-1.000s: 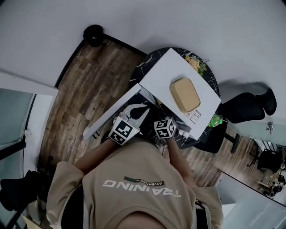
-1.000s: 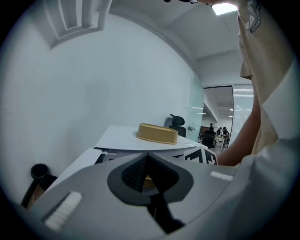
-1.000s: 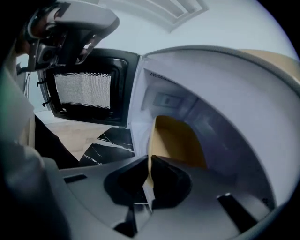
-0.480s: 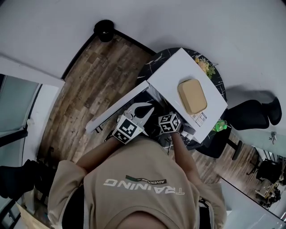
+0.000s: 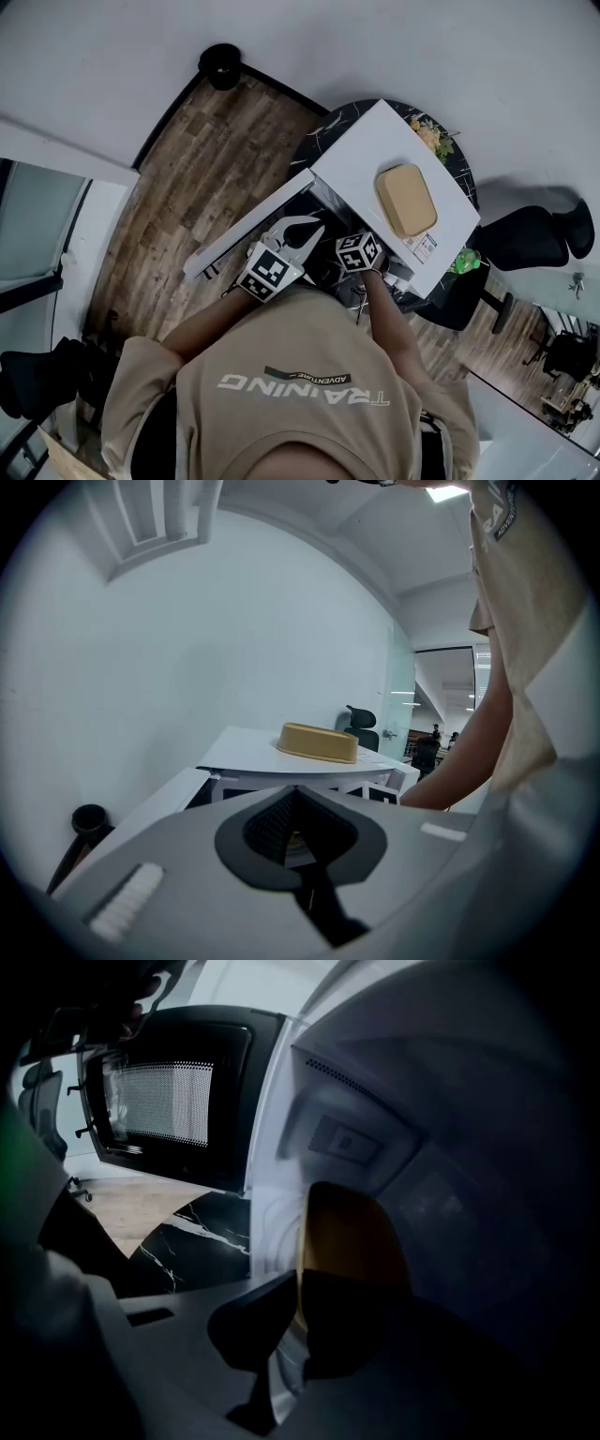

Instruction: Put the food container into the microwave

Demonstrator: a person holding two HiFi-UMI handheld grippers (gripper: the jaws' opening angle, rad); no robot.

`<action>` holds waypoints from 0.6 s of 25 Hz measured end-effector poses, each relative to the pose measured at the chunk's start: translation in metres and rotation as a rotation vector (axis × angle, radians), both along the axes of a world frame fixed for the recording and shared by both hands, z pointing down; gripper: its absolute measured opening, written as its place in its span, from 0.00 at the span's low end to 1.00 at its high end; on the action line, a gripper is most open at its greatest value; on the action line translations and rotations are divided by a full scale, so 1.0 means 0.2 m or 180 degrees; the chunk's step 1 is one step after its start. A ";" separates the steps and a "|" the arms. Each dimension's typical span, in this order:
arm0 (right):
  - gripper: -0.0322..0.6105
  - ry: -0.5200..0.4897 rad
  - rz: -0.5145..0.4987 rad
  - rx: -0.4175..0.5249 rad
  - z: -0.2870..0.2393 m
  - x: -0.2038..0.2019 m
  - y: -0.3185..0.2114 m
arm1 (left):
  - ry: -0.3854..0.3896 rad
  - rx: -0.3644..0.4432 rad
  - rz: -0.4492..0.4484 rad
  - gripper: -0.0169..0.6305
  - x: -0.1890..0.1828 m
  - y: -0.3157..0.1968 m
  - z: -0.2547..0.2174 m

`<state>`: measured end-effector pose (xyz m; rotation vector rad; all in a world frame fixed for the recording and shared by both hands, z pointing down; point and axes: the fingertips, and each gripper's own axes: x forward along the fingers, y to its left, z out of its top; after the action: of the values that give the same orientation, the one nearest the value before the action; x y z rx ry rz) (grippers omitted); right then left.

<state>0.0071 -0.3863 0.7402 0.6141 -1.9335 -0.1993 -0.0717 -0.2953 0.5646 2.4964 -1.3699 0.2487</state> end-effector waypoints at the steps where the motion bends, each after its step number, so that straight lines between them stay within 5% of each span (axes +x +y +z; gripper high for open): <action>1: 0.07 0.0002 0.0009 0.0015 0.00 0.00 0.00 | -0.0012 0.0006 0.0027 0.03 0.01 0.00 0.00; 15: 0.07 -0.0147 0.0242 0.0265 -0.14 0.08 0.10 | -0.0084 0.0096 0.0430 0.03 0.10 -0.01 -0.08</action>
<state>0.0238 -0.3657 0.7120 0.7520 -1.9499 -0.2202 -0.0510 -0.2967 0.5478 2.6231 -1.2248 0.2919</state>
